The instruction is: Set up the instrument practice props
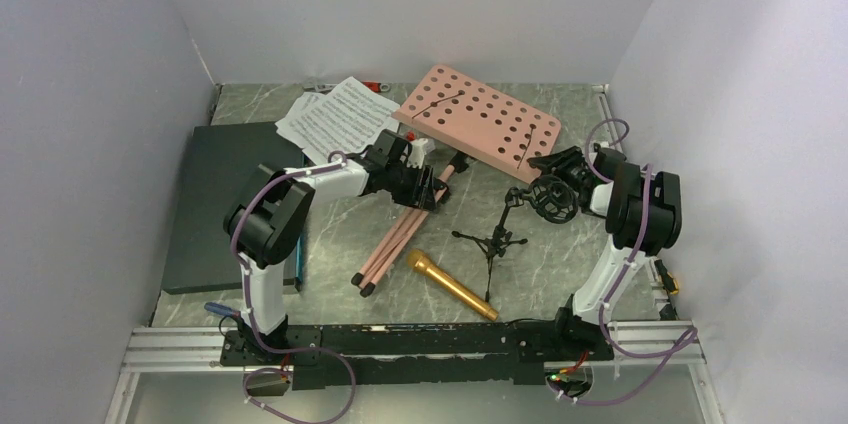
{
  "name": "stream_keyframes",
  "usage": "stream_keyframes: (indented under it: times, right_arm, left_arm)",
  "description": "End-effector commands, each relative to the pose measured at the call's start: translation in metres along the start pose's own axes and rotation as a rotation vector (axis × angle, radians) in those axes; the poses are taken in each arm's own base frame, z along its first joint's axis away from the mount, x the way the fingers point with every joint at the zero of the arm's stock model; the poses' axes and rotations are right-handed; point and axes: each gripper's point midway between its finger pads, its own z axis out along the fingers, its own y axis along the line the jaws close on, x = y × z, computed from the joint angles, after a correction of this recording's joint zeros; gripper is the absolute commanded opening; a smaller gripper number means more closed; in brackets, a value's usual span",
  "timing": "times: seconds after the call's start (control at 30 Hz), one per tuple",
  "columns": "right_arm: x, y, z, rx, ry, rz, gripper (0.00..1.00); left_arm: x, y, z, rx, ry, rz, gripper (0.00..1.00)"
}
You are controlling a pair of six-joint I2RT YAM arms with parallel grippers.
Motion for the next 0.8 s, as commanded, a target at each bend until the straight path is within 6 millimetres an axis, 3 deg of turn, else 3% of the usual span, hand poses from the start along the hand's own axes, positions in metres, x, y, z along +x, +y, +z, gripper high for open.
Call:
stream_keyframes:
  times: [0.0,0.17,0.33,0.47,0.53,0.63,0.77]
  right_arm:
    - [0.002,0.046,0.006,-0.134,0.029,-0.094,0.35]
    - [0.007,0.069,0.009,-0.215,0.069,-0.136,0.37]
    - [0.010,0.073,0.012,-0.210,0.081,-0.145,0.34]
    - [0.010,0.081,0.006,-0.205,0.072,-0.189,0.00]
    - [0.008,0.090,0.004,-0.200,0.066,-0.229,0.00]
    - [0.005,0.116,-0.001,-0.199,0.056,-0.312,0.00]
    - [0.003,0.170,-0.014,-0.209,0.014,-0.451,0.00]
  left_arm:
    - [-0.021,-0.048,-0.022,0.165,-0.068,0.129,0.03]
    - [-0.019,-0.052,-0.024,0.182,-0.071,0.143,0.03]
    - [-0.019,-0.052,-0.026,0.181,-0.071,0.152,0.03]
    - [-0.019,-0.051,-0.028,0.170,-0.082,0.157,0.03]
    - [-0.019,-0.050,-0.029,0.167,-0.090,0.156,0.03]
    - [-0.023,-0.052,-0.031,0.163,-0.109,0.157,0.03]
    - [-0.030,-0.056,-0.038,0.157,-0.147,0.172,0.03]
